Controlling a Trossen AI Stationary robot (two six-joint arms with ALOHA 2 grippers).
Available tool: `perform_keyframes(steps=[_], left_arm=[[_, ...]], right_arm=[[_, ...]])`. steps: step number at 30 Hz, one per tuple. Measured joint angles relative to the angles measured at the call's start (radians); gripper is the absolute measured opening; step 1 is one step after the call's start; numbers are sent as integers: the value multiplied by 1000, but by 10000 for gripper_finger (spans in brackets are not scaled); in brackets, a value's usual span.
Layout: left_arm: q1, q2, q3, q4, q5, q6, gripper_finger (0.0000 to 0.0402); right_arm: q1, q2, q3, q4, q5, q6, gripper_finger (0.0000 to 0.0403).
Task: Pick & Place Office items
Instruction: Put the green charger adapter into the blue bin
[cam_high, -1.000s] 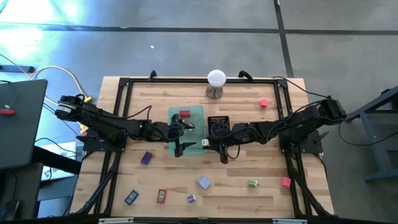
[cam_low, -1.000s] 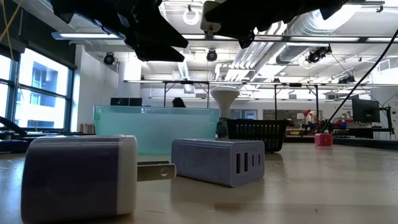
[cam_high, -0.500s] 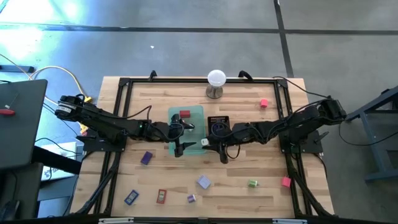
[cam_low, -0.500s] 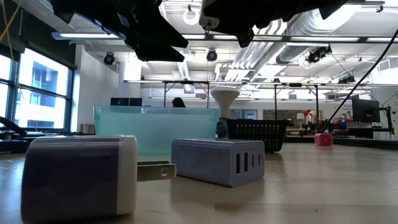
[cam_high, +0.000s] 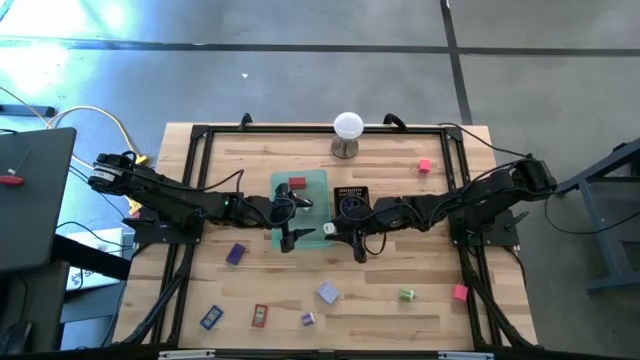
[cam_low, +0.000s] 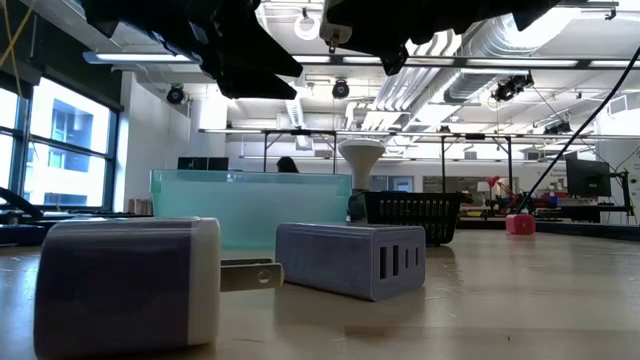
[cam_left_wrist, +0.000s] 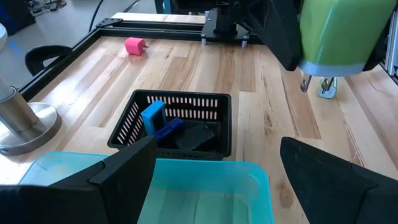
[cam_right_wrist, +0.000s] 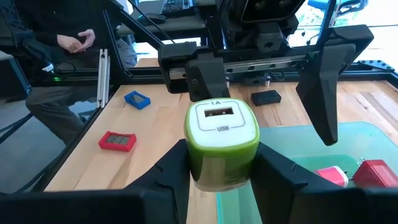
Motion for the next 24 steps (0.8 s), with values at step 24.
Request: perform_keyframes(steps=[24], left_arm=[[0,0,0,0,0,0,330]], right_arm=[[0,0,0,0,-27,-11,120]])
